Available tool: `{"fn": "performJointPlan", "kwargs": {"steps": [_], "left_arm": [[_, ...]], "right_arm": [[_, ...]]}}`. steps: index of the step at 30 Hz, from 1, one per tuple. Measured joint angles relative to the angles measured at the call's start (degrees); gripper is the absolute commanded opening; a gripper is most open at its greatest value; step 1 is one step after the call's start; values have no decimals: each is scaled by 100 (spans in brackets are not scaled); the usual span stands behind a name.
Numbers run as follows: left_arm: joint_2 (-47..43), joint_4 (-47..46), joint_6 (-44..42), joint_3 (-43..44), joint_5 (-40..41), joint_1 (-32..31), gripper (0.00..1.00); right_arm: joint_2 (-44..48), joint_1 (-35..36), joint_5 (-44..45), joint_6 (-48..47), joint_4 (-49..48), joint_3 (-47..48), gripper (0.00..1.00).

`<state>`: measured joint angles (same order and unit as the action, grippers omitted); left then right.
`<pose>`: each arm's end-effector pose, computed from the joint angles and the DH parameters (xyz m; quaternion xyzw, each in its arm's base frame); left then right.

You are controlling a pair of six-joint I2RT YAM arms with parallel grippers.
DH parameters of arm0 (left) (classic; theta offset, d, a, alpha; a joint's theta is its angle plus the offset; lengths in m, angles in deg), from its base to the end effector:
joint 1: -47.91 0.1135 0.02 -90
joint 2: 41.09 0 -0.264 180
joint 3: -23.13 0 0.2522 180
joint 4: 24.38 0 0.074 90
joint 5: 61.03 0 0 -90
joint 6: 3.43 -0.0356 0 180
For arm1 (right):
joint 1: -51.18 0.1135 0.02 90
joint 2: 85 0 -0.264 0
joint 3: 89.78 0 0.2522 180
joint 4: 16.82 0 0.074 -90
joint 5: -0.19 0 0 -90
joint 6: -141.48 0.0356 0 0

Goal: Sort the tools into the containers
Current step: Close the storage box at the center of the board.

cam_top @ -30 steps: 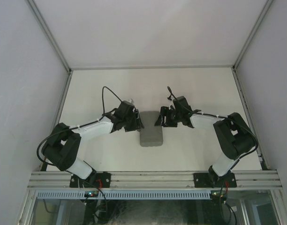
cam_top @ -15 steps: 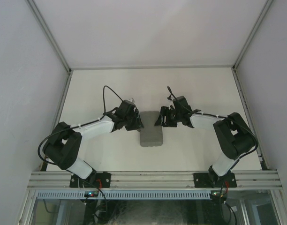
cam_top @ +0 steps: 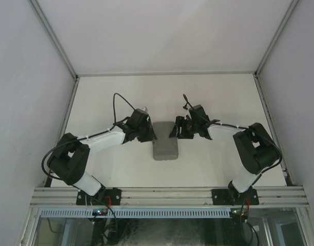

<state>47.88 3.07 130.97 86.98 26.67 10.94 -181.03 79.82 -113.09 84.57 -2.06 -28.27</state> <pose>0.2470 -0.1877 0.1834 -0.0549 0.9454 -0.2235 0.2309 0.2786 0.1682 0.1522 -0.0345 0.9203 0.3372 0.1955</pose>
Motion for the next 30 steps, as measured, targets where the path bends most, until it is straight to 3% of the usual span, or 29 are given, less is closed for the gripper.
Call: {"fn": "performJointPlan", "kwargs": {"steps": [9,16,20,24,30], "left_arm": [[2,13,2,20,-15,-2,22],[4,0,9,20,-44,-2,1],[4,0,11,20,-44,-2,0],[4,22,9,33,-35,-2,7],[-37,337,-79,229,208,-39,42]], "right_arm": [[-87,7,-83,44,-52,63,56],[-146,37,-85,48,-55,129,54],[-157,44,-79,61,-37,146,53],[-157,50,-48,63,-31,151,53],[13,76,203,-20,212,190,60]]}}
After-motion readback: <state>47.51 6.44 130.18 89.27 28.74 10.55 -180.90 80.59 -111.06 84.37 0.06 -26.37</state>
